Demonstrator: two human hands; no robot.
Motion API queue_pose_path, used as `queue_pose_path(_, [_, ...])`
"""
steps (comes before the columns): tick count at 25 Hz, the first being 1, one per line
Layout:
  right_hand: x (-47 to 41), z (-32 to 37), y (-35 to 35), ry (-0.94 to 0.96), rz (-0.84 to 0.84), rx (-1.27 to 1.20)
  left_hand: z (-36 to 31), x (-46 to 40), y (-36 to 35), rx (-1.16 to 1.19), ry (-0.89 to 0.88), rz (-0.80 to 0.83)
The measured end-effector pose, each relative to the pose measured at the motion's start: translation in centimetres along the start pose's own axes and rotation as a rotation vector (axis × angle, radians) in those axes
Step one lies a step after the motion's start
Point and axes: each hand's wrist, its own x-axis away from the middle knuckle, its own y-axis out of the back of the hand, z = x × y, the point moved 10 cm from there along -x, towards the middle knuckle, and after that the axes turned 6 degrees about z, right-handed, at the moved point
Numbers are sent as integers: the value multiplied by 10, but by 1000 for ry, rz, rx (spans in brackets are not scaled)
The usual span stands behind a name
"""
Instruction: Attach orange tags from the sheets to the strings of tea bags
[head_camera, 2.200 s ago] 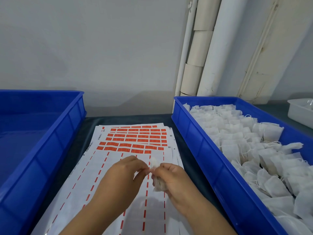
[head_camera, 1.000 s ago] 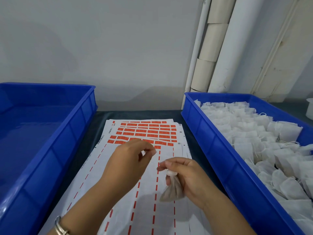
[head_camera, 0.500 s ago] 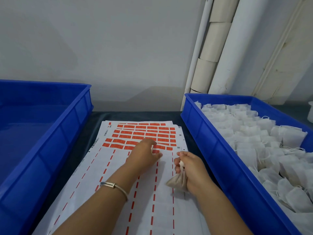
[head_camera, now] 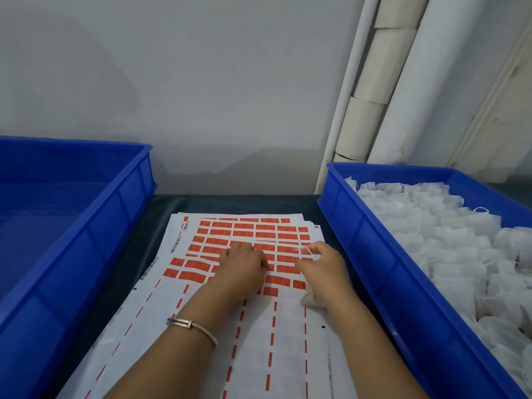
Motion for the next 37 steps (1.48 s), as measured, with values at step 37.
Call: queue_pose_path(37, [22,20,-28,144,526,45,-3,90,25,686,84,-212])
